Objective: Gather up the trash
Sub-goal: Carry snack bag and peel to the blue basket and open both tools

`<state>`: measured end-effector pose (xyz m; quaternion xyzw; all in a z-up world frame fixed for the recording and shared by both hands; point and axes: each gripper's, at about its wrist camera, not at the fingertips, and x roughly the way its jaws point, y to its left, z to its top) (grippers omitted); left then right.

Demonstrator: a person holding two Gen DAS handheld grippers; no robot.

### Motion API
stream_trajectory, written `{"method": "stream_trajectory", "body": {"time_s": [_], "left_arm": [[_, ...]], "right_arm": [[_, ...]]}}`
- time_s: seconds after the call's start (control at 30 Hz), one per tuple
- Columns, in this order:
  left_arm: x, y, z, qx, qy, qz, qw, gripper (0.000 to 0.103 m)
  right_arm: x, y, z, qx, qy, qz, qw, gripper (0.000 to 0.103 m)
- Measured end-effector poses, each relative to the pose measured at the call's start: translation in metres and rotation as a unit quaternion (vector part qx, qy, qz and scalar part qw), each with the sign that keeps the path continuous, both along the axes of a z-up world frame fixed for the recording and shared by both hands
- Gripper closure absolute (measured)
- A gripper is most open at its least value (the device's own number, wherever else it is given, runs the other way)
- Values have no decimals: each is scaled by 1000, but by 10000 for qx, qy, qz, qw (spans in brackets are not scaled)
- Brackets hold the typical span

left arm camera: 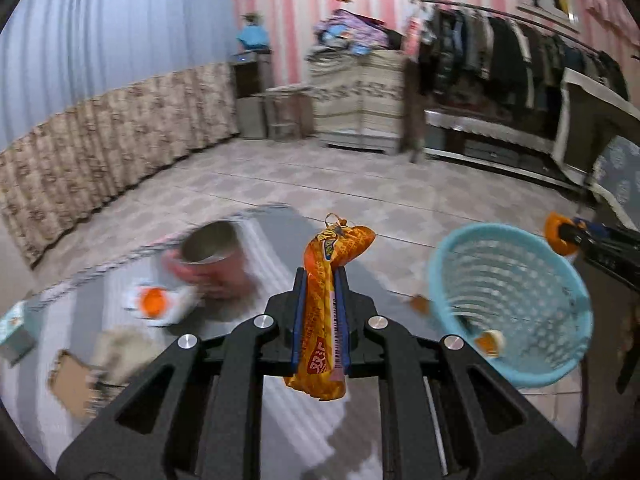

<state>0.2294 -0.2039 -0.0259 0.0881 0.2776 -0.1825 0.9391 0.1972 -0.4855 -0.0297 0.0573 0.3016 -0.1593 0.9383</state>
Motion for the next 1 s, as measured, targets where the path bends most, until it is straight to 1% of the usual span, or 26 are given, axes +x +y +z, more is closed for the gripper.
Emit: {"method": "stream_trajectory", "body": {"time_s": [0.07,0.2,0.27,0.33,0.4,0.43,0.47,0.5,0.53,0.57,0.6,0.77,0.83,0.9,1.0], "left_arm": [[-4,-27,-6,-47,58,-217,9997,91],[-10,-66,-16,-100,161,-555,9983,90],[-14,-89,-21,-20,164,-752,9970,88],[-17,-103,-26,87,175,-883,9959,88],[-18,-113,-29,112,222,-964,9950,86],[-16,-115,-28,92,258,-1003,9946,82],[-16,-117,-28,72,281,-1036,9942,74],[-15,-119,-26,69,274,-1043,9941,63],[-15,-119,-25,88,230,-995,9947,56],[-14,-118,-23,103,187,-928,9955,41],[-14,-117,-22,103,153,-867,9961,30],[-4,-97,-13,-28,106,-508,9986,14],[1,-88,-10,-86,116,-408,9991,13],[3,-78,-8,-83,68,-254,9996,9],[4,-64,-6,-74,2,-55,10000,6]], "right_arm": [[-3,-6,2,-2,-51,-77,10000,71],[-10,-25,2,206,-147,-243,9994,71],[-12,-33,1,302,-187,-350,9988,71],[-13,-39,-1,387,-208,-383,9983,71],[-15,-38,-3,366,-192,-404,9983,71],[-15,-37,-4,342,-172,-414,9984,71],[-17,-34,-6,335,-162,-419,9984,71],[-17,-36,-7,353,-151,-421,9984,71],[-17,-36,-8,377,-143,-420,9983,71],[-18,-34,-9,392,-130,-419,9983,71],[-19,-35,-9,395,-121,-413,9983,71],[-13,-30,-12,367,10,-313,9988,71],[-9,-25,-15,336,84,-250,9991,71],[-6,-21,-17,382,132,-157,9991,71],[0,-11,-22,405,230,-6,9989,71]]}}
